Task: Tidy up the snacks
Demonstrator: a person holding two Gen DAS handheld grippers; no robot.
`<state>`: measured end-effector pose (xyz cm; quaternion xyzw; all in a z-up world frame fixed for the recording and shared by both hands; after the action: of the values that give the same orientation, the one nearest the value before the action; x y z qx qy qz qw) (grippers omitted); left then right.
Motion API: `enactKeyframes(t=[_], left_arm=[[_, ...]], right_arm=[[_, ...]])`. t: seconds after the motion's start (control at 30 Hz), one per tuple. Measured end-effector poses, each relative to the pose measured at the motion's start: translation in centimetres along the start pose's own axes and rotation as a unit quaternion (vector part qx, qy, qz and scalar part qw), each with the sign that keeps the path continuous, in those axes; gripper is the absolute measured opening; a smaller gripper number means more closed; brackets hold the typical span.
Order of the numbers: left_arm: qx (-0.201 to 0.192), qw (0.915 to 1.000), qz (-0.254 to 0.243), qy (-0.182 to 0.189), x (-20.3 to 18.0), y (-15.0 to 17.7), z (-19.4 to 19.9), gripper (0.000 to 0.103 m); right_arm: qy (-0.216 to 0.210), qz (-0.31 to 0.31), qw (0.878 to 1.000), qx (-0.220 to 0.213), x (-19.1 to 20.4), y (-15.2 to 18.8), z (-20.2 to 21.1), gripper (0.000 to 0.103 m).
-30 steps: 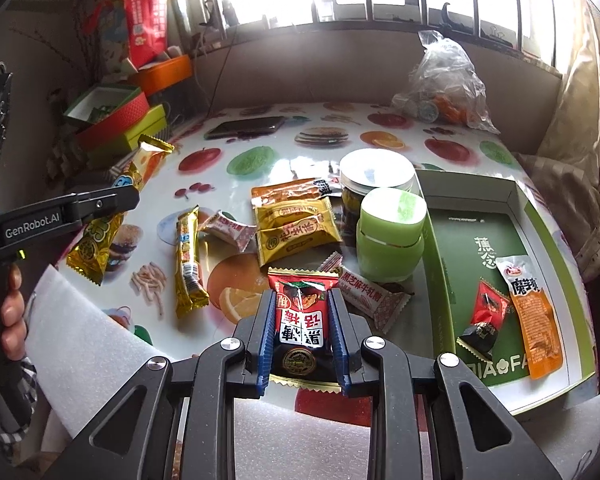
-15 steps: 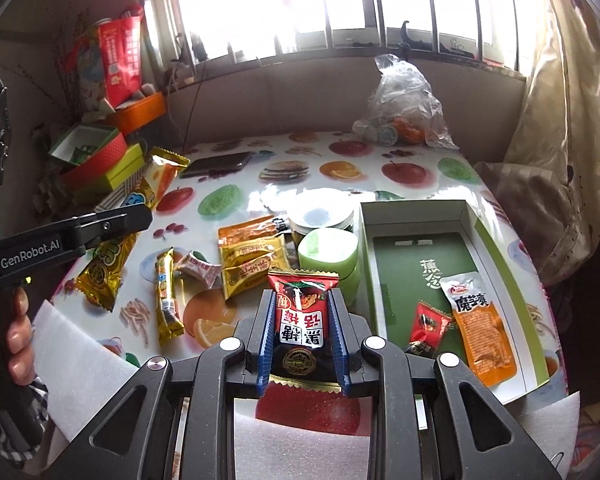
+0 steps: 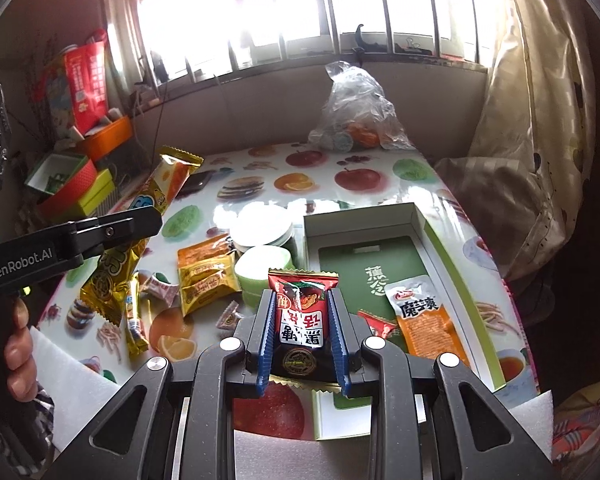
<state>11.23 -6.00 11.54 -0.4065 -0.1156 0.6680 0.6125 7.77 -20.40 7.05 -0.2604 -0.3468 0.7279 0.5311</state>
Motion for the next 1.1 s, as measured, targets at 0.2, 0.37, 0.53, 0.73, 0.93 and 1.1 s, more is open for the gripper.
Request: enactKeyframes(t=[0.2,0.37,0.53,0.73,0.93,1.1], left_arm=[[0.022,0.9995,-0.004,0.024,-2.1,0.1,-2.1,0.025],[0.043,0.9982,-0.007,0.043,-3.8,0.5,-4.0,0.025],[0.071,0.9959,-0.011,0.056,-5.5,1.1,-6.2,0.025],[0.096,0.9933,-0.019,0.061,-7.0,2.2,-8.4,0.025],[0.119,0.9913,-0.024,0.051,-7.6,2.9,-10.7,0.025],[0.129,0.9903,-0.030,0.042,-8.0,3.4,-12.0,0.025]], right_arm=[[0.025,-0.021,0.999,0.007,-2.9,0.3,-0.3,0.024],[0.043,-0.036,0.998,0.020,-5.2,1.0,-1.2,0.024],[0.052,-0.046,0.997,0.035,-7.0,1.8,-2.3,0.024],[0.055,-0.051,0.996,0.048,-8.3,2.3,-3.5,0.024],[0.064,-0.037,0.995,0.064,-8.6,2.9,-4.6,0.024],[0.072,-0.025,0.994,0.075,-8.7,3.5,-5.3,0.024]])
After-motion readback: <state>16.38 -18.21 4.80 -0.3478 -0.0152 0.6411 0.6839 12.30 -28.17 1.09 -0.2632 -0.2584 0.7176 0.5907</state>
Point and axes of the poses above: each gripper's, at about its wrist camera, not at the fingertips, and z roughly against the way its jaws point, x to its left, y to its underside, the point moved 3 cm from there along -z, roughly the way its jaws point, and after that the axes turned 11 degrees about z, right-handed, at the moved point
